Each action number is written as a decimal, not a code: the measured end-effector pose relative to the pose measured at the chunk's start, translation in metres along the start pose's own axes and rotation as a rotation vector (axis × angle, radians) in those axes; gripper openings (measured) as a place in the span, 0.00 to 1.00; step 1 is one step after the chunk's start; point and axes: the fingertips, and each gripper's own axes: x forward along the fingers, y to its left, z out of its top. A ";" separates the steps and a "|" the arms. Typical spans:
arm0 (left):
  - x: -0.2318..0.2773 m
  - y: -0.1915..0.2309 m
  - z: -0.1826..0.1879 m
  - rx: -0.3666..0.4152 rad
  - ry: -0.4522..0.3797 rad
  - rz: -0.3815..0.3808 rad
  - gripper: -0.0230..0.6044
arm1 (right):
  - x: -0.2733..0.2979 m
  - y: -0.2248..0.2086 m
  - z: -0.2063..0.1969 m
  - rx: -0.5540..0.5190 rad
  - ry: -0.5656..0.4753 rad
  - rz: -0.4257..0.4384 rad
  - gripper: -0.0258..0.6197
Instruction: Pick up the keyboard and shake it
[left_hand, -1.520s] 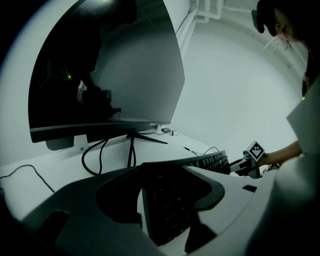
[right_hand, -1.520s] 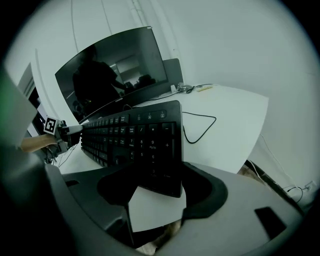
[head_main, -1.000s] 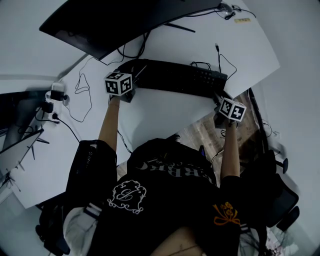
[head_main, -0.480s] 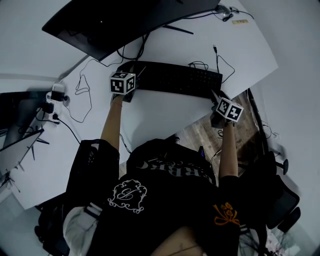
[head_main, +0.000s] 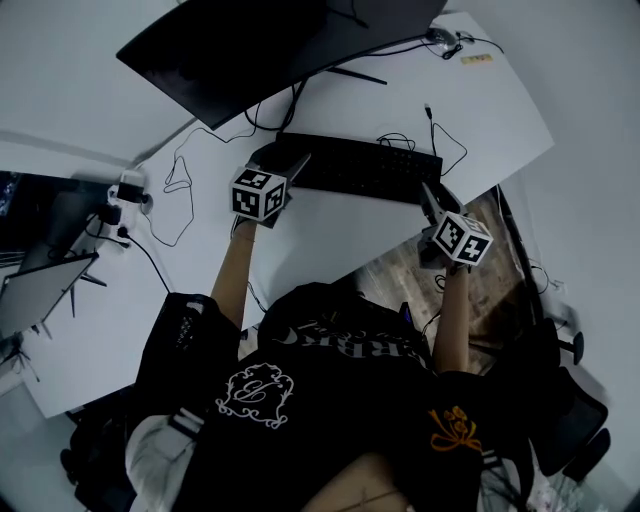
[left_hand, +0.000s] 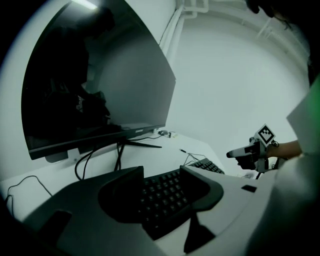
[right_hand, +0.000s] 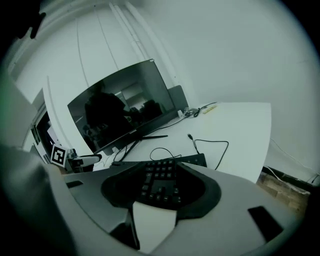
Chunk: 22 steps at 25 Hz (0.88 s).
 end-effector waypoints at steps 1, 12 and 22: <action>-0.004 -0.012 0.004 0.004 -0.014 -0.014 0.41 | -0.005 0.009 0.002 -0.001 -0.012 0.020 0.35; -0.064 -0.154 0.003 -0.034 -0.114 -0.137 0.38 | -0.081 0.074 -0.018 -0.050 -0.050 0.171 0.26; -0.130 -0.245 -0.040 -0.025 -0.137 -0.125 0.31 | -0.161 0.115 -0.059 -0.099 -0.069 0.307 0.23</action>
